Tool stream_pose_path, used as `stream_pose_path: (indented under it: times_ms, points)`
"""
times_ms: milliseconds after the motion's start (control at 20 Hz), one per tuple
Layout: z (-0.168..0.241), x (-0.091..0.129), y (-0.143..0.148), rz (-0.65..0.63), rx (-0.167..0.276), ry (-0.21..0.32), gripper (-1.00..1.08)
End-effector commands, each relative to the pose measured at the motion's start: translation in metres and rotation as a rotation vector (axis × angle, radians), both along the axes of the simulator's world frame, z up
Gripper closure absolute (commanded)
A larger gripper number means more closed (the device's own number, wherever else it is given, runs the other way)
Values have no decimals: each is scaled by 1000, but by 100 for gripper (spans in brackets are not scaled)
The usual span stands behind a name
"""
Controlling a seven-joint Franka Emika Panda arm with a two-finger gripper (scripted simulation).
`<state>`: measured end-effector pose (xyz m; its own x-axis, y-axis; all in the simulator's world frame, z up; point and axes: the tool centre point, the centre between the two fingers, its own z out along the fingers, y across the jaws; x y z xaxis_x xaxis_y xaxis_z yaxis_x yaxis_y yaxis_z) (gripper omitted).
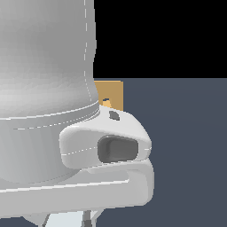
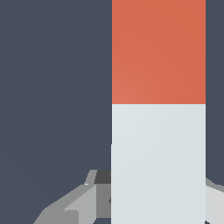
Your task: Insert the peg into the horizontal hole in a box.
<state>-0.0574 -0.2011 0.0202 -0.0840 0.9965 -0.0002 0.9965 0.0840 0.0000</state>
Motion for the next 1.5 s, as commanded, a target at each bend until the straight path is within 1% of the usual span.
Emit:
stream_pose_path:
  times_ms: [0, 250, 500, 700, 1250, 1450]
  points:
    - [0, 0, 4, 1, 0, 0, 108]
    - [3, 3, 26, 3, 0, 0, 108]
    - [7, 6, 68, 7, 0, 0, 108]
    - [12, 11, 114, 11, 0, 0, 108]
    - [27, 25, 263, 23, 0, 0, 108]
    - [32, 30, 307, 27, 0, 0, 108]
